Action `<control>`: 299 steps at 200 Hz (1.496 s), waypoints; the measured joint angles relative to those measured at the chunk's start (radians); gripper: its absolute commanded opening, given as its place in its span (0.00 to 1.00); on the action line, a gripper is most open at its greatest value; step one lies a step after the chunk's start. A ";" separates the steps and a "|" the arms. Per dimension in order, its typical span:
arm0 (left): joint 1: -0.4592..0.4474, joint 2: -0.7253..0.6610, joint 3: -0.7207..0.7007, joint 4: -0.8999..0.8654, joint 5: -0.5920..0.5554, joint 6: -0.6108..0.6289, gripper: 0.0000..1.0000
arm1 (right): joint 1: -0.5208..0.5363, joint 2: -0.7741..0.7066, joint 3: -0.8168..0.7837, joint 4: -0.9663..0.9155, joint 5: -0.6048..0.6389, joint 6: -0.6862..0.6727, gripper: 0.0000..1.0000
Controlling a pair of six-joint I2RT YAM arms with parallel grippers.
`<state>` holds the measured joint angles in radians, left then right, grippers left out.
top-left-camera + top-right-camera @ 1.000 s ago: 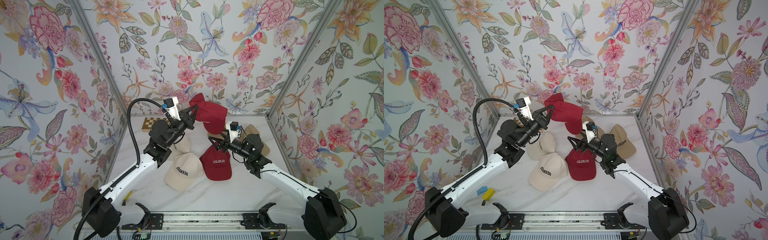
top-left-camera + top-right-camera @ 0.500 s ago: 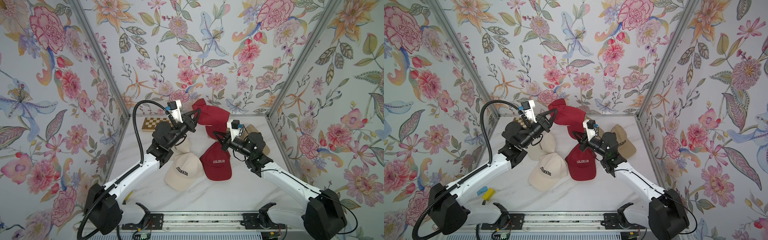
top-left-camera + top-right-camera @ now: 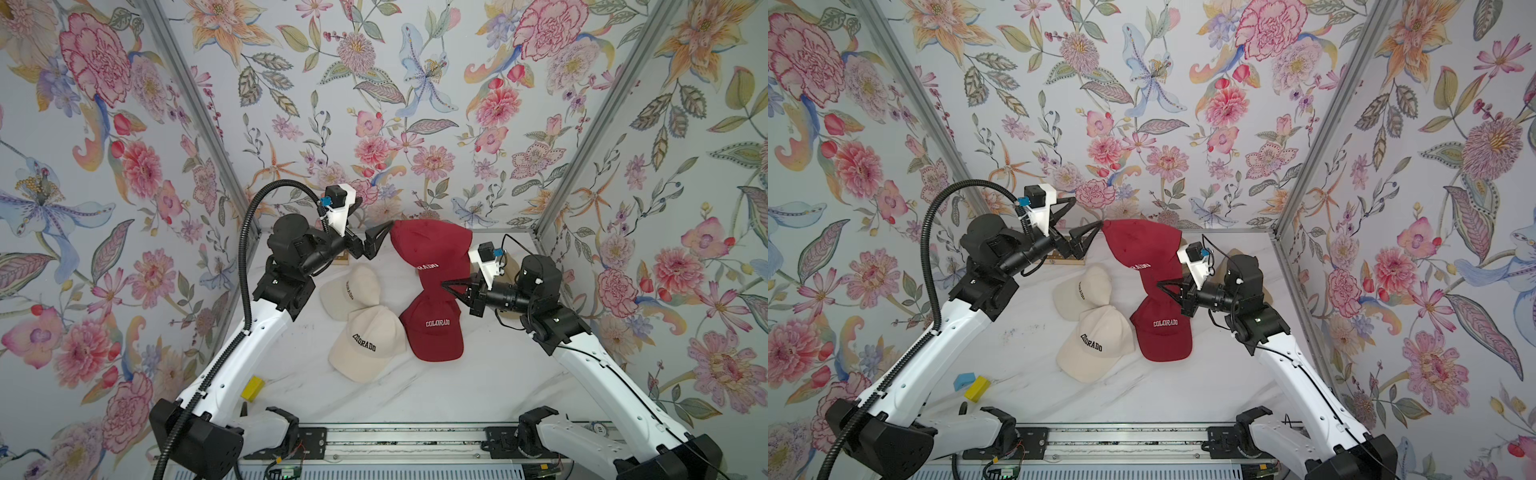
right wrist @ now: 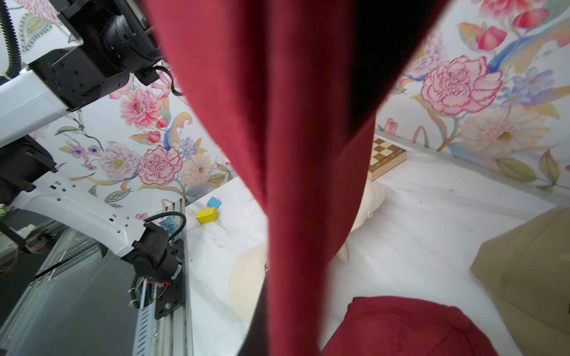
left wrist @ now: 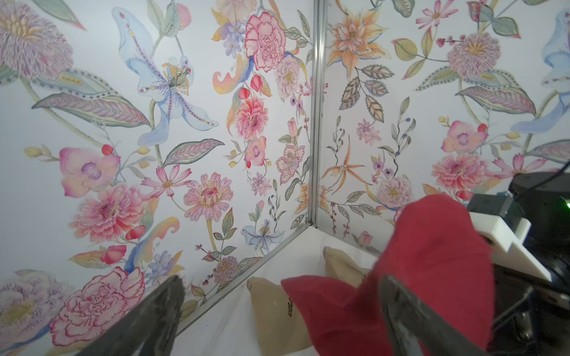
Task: Stack the baseball caps by color
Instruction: Pick up the baseball cap from the center of the board.
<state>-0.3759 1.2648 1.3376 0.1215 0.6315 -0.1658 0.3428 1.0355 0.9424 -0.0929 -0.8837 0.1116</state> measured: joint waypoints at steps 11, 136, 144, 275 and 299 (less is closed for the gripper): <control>0.018 0.000 0.012 -0.040 0.082 0.057 1.00 | -0.013 -0.002 0.000 -0.030 -0.035 -0.004 0.00; 0.023 0.069 0.068 -0.323 0.623 0.359 0.65 | -0.025 0.029 0.006 -0.154 -0.175 -0.056 0.00; 0.023 0.069 0.068 -0.322 0.632 0.359 0.61 | -0.025 0.030 0.006 -0.156 -0.175 -0.059 0.00; 0.023 0.072 0.011 -0.227 0.688 0.258 0.00 | -0.059 0.108 0.006 -0.145 -0.126 -0.091 0.35; 0.023 0.072 -0.043 -0.061 0.701 0.127 0.00 | -0.070 0.122 0.006 -0.154 -0.042 -0.088 0.90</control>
<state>-0.3534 1.3369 1.2945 0.0601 1.3323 -0.0383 0.2729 1.1572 0.9485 -0.2470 -0.9260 0.0235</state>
